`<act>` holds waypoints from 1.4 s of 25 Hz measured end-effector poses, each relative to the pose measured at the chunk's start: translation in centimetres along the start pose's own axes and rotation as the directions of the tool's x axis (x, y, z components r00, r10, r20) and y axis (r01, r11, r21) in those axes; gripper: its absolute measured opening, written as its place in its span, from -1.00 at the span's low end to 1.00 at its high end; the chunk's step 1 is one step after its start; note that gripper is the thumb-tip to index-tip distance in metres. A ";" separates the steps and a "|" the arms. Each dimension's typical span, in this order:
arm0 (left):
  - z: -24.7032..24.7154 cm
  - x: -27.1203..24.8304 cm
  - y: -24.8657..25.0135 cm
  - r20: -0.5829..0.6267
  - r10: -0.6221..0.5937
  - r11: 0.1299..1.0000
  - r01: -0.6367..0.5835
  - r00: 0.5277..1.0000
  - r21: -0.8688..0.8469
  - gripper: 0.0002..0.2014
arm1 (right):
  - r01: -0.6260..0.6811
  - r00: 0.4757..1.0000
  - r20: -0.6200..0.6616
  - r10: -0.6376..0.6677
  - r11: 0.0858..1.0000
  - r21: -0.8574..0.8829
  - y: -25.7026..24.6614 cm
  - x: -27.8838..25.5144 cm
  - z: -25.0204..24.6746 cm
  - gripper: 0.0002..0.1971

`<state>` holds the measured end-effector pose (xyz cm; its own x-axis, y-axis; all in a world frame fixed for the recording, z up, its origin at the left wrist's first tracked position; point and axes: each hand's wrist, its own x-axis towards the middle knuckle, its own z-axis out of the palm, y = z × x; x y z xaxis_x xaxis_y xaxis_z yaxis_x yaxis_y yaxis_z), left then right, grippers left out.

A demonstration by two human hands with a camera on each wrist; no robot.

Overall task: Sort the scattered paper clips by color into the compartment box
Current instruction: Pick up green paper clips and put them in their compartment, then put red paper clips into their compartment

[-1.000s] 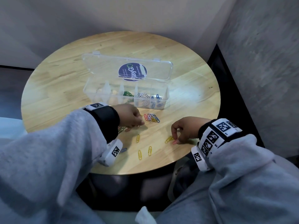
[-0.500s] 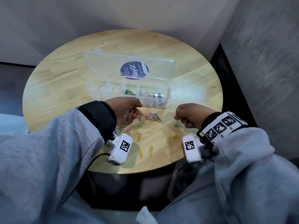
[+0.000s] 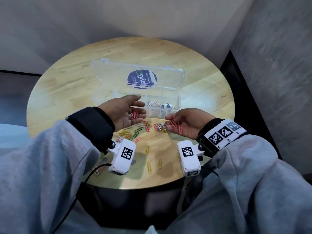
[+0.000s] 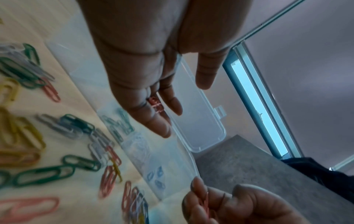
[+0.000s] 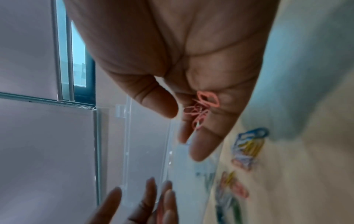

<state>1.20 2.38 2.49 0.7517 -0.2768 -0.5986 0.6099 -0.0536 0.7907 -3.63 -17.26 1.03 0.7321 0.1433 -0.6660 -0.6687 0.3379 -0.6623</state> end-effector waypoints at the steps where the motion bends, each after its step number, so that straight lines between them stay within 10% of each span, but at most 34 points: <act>1: -0.5 0.0 0.4 -0.016 0.019 1.000 -0.019 1.000 -0.022 -0.70 | 0.009 1.000 0.000 -0.009 0.999 0.044 -0.3 0.0 0.7 -0.69; 10: -5.6 0.3 2.7 -0.123 0.094 0.979 -0.114 0.988 -0.171 -0.59 | 0.062 0.994 0.082 -0.075 0.986 0.157 -2.1 1.8 5.6 -0.60; 29: -6.0 2.7 4.0 -0.043 0.103 0.992 -0.106 0.994 -0.065 -0.60 | 0.162 0.987 0.059 -0.152 0.952 -0.260 -4.7 7.5 12.9 -0.77; 33: -5.9 1.2 3.3 -0.061 0.228 0.961 -0.214 0.972 0.174 -0.89 | 0.232 0.971 0.037 -0.234 0.903 -0.362 -4.4 3.9 9.9 -0.75; 35: -5.3 0.2 2.7 0.032 0.274 0.804 -0.248 0.961 0.540 -0.86 | 0.228 0.968 0.018 -0.250 0.847 -0.480 -3.9 1.5 7.4 -0.80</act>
<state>4.34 7.31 3.81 0.8816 -0.3117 -0.3543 0.1687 -0.4930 0.8535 1.03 -11.44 5.13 0.8782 0.0705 -0.4730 -0.4623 -0.1280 -0.8774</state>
